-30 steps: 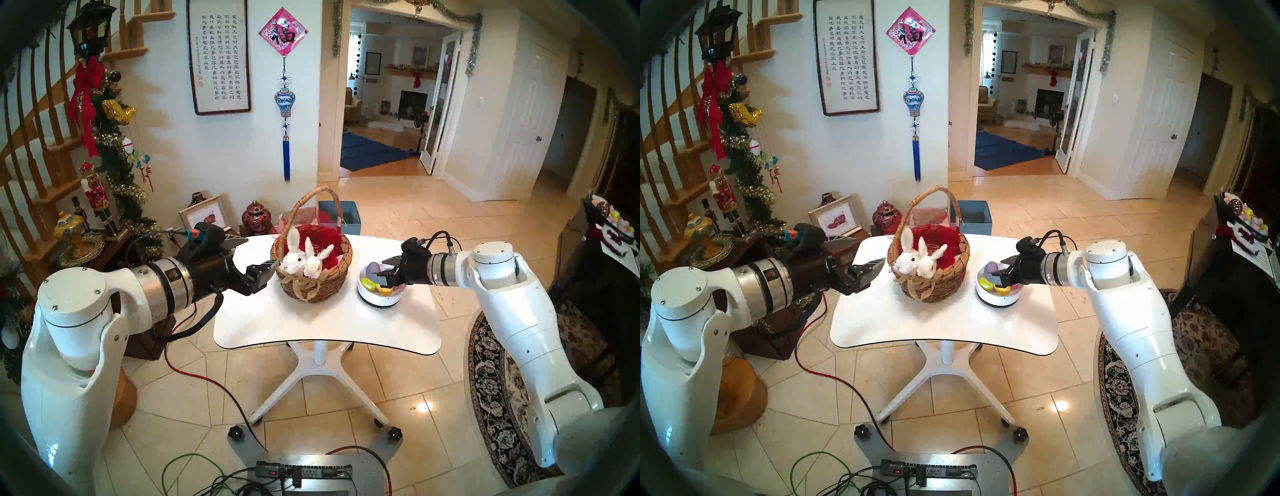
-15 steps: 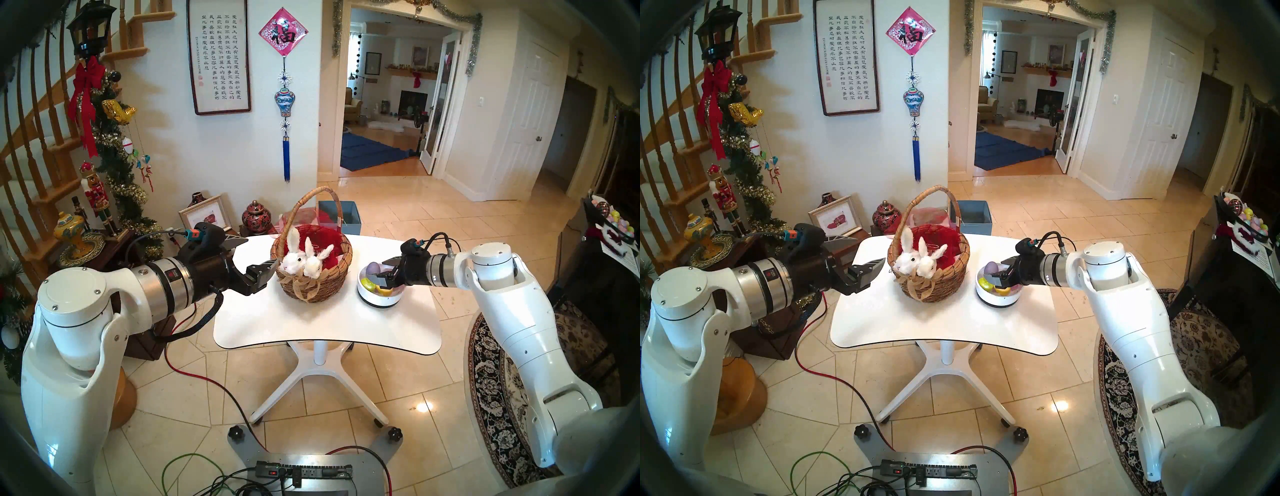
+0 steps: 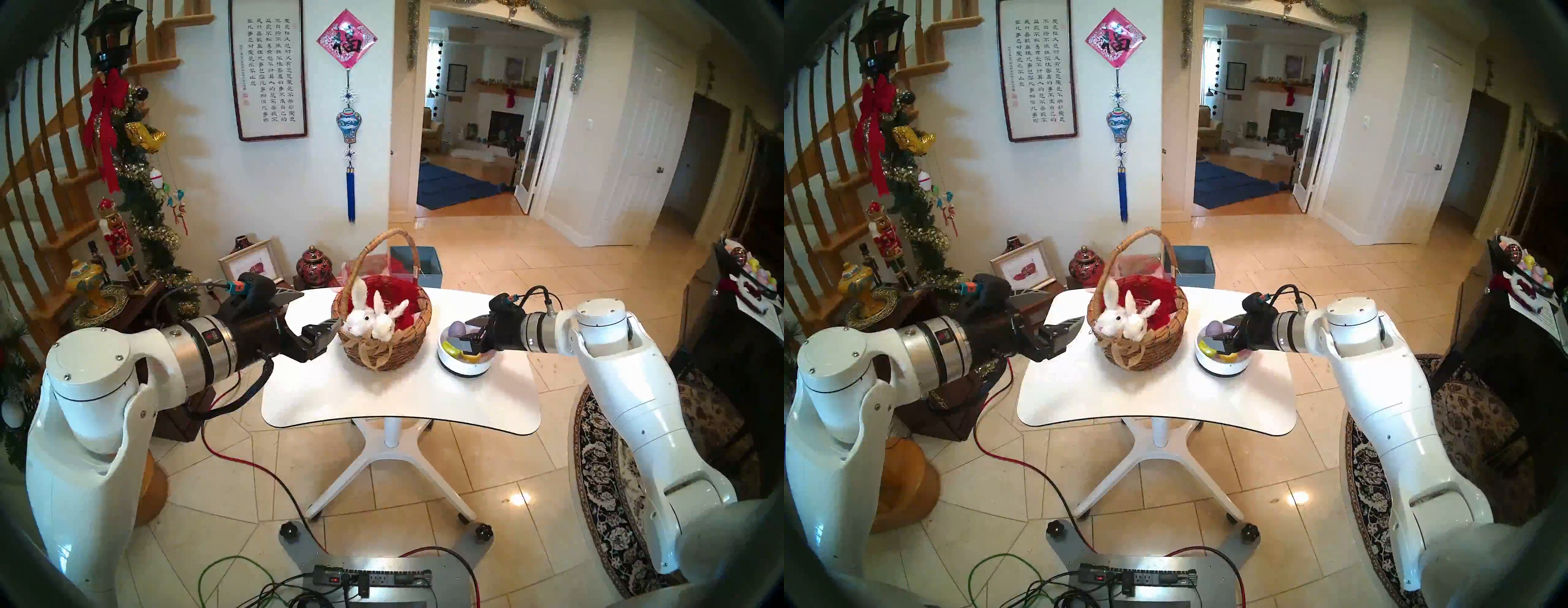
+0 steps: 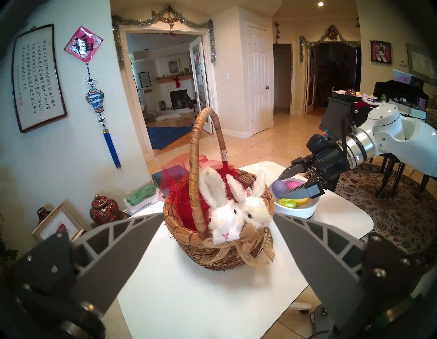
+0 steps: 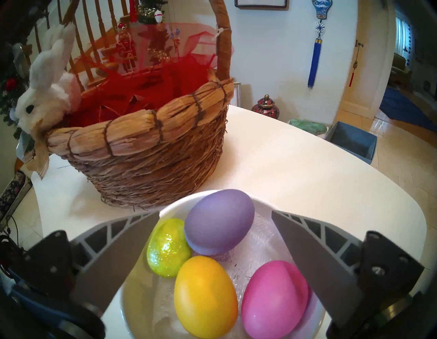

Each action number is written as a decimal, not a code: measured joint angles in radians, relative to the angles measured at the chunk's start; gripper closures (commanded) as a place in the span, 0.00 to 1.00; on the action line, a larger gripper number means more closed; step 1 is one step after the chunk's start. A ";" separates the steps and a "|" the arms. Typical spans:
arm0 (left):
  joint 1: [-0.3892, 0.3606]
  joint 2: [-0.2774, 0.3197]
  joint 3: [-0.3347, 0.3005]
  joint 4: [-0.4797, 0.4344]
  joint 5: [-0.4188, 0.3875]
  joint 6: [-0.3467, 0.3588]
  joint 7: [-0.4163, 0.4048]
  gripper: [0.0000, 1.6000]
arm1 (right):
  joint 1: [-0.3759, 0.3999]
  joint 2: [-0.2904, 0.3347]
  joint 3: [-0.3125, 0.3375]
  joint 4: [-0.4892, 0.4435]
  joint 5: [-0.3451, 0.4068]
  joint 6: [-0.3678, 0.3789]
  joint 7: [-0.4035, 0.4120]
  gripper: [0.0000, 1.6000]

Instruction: Put easter egg into basket

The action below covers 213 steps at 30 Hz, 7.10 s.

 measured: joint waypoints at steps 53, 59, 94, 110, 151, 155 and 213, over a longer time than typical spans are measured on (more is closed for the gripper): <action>-0.003 -0.011 -0.002 0.000 0.014 0.003 -0.013 0.00 | -0.034 0.036 0.032 -0.113 0.011 -0.006 0.007 0.88; -0.004 -0.012 -0.002 0.000 0.015 0.003 -0.015 0.00 | -0.026 0.050 0.035 -0.159 0.012 0.010 0.023 0.89; -0.005 -0.019 -0.004 0.000 0.025 0.004 -0.024 0.00 | 0.207 0.023 -0.121 -0.100 -0.058 0.033 0.124 0.95; -0.006 -0.022 -0.004 0.000 0.029 0.005 -0.028 0.00 | 0.293 -0.023 -0.175 -0.021 -0.080 0.003 0.160 0.99; -0.009 -0.029 -0.005 0.000 0.039 0.008 -0.037 0.00 | 0.397 -0.124 -0.271 0.085 -0.132 -0.045 0.184 0.29; -0.009 -0.030 -0.005 0.000 0.040 0.008 -0.038 0.00 | 0.400 -0.129 -0.269 0.086 -0.132 -0.047 0.183 0.28; -0.012 -0.041 -0.007 0.000 0.055 0.010 -0.052 0.00 | 0.012 0.062 0.103 -0.260 0.026 0.053 0.185 0.00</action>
